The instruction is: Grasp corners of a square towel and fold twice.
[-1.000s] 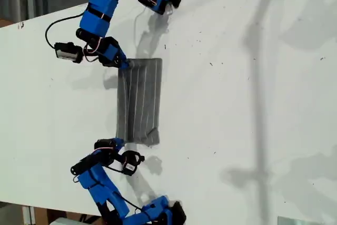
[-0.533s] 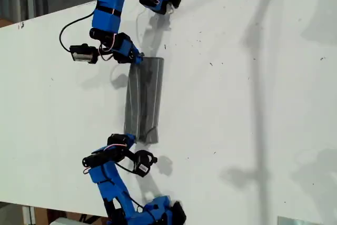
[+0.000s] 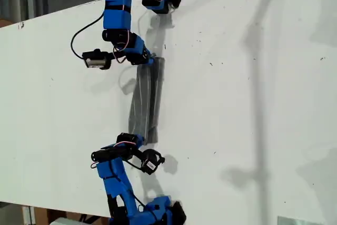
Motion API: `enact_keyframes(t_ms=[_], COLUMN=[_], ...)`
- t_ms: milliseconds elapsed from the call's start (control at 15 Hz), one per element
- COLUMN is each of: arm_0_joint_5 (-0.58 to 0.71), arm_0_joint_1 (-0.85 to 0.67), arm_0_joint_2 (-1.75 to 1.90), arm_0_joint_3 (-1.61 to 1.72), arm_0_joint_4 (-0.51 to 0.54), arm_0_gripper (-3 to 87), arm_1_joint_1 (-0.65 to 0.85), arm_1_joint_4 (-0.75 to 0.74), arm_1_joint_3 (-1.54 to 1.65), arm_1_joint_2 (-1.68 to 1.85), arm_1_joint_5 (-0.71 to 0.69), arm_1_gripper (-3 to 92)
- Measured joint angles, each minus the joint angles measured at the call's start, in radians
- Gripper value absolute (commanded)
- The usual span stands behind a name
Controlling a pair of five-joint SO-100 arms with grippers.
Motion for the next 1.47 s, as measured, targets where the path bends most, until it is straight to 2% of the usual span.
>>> enact_keyframes(t_ms=[67, 133, 467, 733, 933, 1000, 1133, 1267, 1467], arm_0_joint_5=[0.000, -0.002, 0.002, -0.012, -0.009, -0.008, -0.017, -0.020, -0.107], arm_0_joint_1=[0.002, 0.008, 0.061, 0.061, 0.029, 0.000, -0.071, -0.097, -0.035], arm_0_joint_2=[-0.002, -0.002, 0.060, 0.279, 0.422, 0.463, 0.581, 0.756, 0.962], arm_0_joint_3=[0.020, 0.028, 0.029, 0.109, 0.215, 0.301, 0.546, 0.769, 0.976], arm_0_joint_4=[0.000, 0.000, 0.049, 0.087, 0.071, 0.038, -0.106, -0.207, -0.287], arm_0_gripper=[6.1, 15.9, 16.4, 16.2, 16.1, 16.1, 17.7, 18.4, 18.4], arm_1_joint_1=[0.000, -0.006, -0.075, -0.101, 0.067, 0.103, 0.167, 0.235, 0.221], arm_1_joint_4=[-0.003, -0.005, 0.015, 0.144, 0.183, 0.149, 0.008, -0.103, -0.152], arm_1_joint_3=[0.005, 0.006, 0.006, -0.034, -0.038, -0.017, 0.100, 0.164, 0.206], arm_1_joint_2=[-0.002, -0.008, -0.008, 0.029, 0.086, 0.080, 0.025, -0.052, -0.117], arm_1_joint_5=[0.000, 0.000, 0.026, 0.046, -0.052, -0.077, -0.121, -0.183, -0.176], arm_1_gripper=[16.3, 18.8, 21.9, 24.0, 25.5, 28.9, 35.6, 35.9, 34.5])
